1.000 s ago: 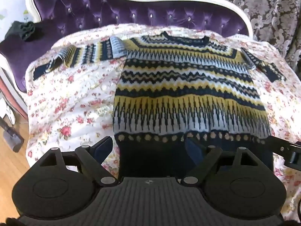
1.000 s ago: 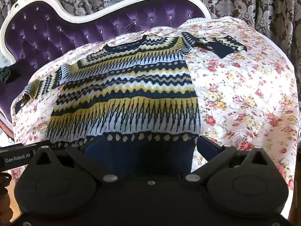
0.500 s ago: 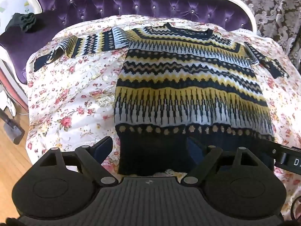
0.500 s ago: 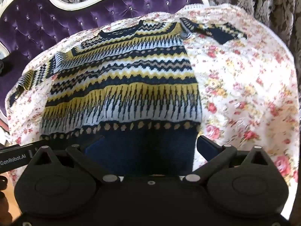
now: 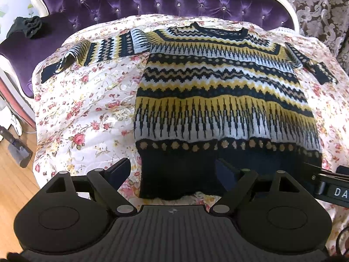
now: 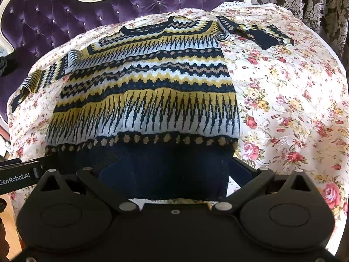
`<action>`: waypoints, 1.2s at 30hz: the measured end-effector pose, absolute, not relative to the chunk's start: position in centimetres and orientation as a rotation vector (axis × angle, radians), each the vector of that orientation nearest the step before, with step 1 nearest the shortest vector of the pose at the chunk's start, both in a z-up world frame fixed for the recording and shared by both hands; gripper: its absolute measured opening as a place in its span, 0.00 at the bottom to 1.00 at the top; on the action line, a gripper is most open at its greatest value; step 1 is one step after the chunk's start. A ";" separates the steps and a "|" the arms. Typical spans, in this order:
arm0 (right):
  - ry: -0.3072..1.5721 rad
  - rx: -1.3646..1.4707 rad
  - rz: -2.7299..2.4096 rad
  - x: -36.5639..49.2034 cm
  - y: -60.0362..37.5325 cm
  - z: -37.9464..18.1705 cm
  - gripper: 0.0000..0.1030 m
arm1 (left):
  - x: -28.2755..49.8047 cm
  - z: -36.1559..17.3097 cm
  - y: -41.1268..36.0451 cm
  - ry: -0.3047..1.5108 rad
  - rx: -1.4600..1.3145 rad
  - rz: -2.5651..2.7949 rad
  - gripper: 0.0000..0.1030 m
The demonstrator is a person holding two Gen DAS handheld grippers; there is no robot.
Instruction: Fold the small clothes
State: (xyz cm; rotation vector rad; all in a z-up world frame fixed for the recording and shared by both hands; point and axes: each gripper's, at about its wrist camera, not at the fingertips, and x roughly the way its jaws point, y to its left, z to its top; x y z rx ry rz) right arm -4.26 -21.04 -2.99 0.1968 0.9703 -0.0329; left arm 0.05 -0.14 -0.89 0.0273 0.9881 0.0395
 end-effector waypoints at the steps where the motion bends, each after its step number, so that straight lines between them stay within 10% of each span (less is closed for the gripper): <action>1: 0.973 0.193 -0.034 -4.2 -21.0 -3.0 0.99 | 0.1 -0.9 -0.1 0.990 0.025 0.037 0.81; 36: 1.012 0.117 -0.077 -3.4 -19.9 -3.6 0.99 | 0.2 -2.4 -0.5 1.045 0.035 0.034 0.81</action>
